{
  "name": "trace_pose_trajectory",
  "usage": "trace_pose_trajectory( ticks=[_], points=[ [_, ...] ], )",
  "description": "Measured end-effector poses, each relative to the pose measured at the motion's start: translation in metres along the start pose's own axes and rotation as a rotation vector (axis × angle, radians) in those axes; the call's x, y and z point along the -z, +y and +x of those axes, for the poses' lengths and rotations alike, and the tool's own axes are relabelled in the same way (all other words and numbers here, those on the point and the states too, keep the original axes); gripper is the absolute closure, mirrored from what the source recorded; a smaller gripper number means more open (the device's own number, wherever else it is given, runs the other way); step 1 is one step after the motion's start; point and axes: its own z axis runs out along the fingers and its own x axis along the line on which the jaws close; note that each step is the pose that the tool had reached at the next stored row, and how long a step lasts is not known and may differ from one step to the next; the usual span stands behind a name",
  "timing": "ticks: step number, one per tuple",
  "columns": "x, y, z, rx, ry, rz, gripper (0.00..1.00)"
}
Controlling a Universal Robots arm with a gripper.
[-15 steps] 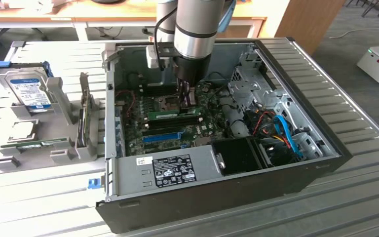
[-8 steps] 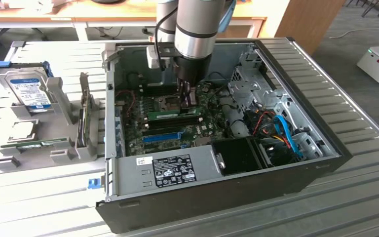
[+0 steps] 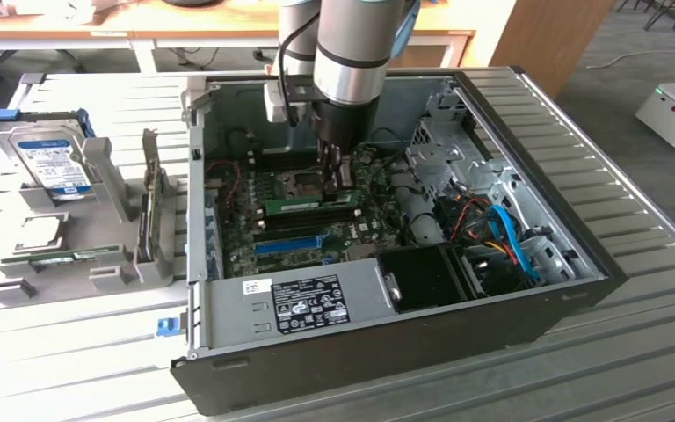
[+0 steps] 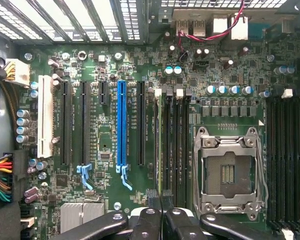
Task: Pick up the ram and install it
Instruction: 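Insert the ram into the slot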
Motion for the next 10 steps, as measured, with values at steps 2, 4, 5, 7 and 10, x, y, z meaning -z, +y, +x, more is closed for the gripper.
trace_pose_trajectory(
  ticks=[2, 4, 5, 7, 10],
  points=[
    [-0.0019, 0.0, 0.0001, 0.0, 0.0002, -0.0001, 0.88],
    [-0.0042, -0.0001, 0.0001, 0.0, 0.0002, -0.0001, 0.88],
    [-0.0053, -0.0002, 0.0001, 0.0, 0.0002, -0.0001, 0.88],
    [-0.0071, -0.0002, 0.0001, 0.0, 0.0002, -0.0001, 0.88],
    [-0.0094, -0.0003, 0.0001, 0.0, 0.0002, -0.0001, 0.88]
  ],
)
